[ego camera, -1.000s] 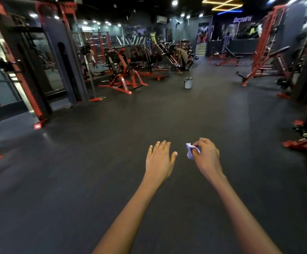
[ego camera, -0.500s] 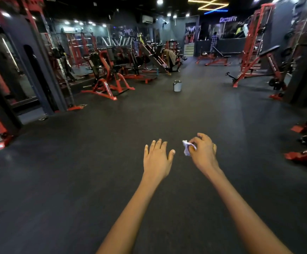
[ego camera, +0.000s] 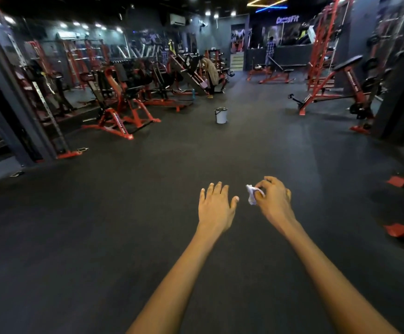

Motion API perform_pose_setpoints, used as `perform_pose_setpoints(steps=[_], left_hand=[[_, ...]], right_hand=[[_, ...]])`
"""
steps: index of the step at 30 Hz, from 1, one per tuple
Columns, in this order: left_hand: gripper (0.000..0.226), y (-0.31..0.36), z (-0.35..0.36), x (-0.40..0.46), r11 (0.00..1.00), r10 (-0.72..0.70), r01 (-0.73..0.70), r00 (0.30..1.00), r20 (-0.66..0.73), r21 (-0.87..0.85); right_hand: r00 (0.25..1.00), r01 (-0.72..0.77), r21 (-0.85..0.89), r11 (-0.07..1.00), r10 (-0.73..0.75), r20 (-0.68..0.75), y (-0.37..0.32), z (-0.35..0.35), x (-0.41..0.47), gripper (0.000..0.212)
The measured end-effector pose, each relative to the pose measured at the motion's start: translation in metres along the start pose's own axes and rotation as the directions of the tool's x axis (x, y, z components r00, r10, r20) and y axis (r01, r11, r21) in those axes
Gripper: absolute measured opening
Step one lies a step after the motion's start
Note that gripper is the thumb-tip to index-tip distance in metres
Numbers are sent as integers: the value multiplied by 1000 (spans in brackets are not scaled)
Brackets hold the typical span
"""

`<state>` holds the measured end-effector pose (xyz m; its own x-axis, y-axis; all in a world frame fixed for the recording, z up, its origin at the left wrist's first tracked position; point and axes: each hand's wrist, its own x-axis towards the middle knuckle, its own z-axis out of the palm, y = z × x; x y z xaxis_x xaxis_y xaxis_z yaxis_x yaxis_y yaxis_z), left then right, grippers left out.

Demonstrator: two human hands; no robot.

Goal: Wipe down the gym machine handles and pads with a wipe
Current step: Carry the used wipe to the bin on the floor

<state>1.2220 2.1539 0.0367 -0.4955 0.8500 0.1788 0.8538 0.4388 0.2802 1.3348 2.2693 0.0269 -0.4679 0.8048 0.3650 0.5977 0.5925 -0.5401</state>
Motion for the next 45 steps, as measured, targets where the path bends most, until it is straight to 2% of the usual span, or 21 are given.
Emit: perform_pose_setpoints(steps=[5,10,19,24,29,33,38,45], left_hand=[[54,30,50,144,1000,-22,22,999,-32,16],[54,77,94,285,997,-80,80,997,0,2],[54,152,172,538,995,-96,97,995,14,-18],[53,174,224,685,994,-95,95,995,-6,-47],[54,196,265,840,994,-93,94,995,19,-60],[55,216,287,958,997,-65,68,997,45,-49],[56,233,319,1107,998,-56,57,998,35,-23],[56,250,374,1322,995,-96,96,995,15,-7]], right_hand=[[998,53,-7,999,-53,-26,75,27,143,15],[996,83,-28,996,-81,36,155,44,282,19],[992,112,-56,992,-108,70,279,82,520,23],[988,147,-48,988,-144,50,344,107,667,23],[986,144,-55,988,-139,95,407,127,805,21],[994,96,-71,993,-91,66,450,140,912,21],[997,58,-31,998,-57,46,509,184,1042,19],[990,111,22,994,-113,85,582,242,1255,18]])
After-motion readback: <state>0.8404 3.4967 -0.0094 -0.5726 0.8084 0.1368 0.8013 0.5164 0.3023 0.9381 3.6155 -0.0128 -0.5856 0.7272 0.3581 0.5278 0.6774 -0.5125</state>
